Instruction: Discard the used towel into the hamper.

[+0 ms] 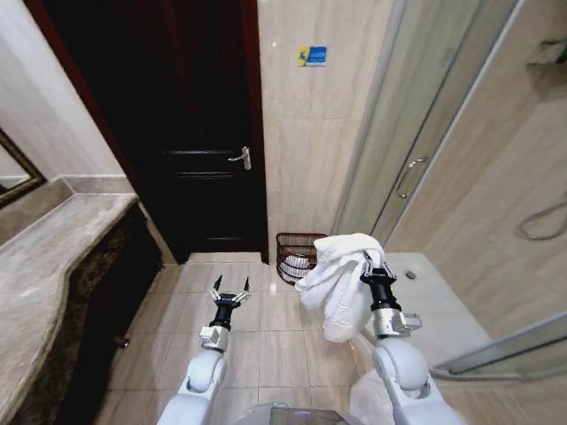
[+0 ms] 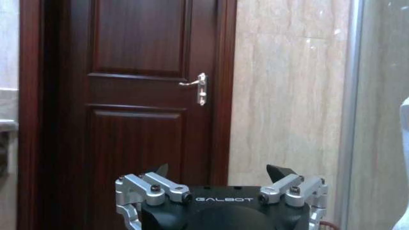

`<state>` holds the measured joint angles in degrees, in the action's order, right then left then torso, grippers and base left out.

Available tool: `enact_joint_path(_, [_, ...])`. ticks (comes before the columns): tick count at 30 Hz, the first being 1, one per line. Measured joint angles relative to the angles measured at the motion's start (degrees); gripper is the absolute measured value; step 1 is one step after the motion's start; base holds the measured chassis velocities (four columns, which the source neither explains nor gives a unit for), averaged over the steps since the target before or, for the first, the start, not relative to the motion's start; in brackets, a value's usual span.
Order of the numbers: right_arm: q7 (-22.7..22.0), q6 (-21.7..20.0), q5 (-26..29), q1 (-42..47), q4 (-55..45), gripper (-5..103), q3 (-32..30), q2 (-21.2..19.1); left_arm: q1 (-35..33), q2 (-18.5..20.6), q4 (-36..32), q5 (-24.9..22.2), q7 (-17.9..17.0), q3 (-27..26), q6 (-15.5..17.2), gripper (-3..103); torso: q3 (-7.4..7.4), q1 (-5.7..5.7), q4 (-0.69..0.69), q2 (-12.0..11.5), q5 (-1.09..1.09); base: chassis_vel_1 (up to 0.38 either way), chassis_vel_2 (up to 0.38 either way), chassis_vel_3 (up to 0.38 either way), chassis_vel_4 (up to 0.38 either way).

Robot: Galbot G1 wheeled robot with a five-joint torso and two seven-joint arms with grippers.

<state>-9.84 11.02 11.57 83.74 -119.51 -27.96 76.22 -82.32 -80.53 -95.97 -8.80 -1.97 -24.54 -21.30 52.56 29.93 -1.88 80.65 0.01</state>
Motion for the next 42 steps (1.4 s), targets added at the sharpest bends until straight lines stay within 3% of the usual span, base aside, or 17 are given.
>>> enact_joint_path(42, [3.6, 0.6, -1.9, -1.2, 2.1, 8, -0.3, 1.0, 1.2, -0.1, 1.1, -0.1, 0.0, -0.2, -0.4, 100, 0.0, 0.01, 0.01, 0.0, 0.0, -0.025, 0.025, 0.024, -0.027])
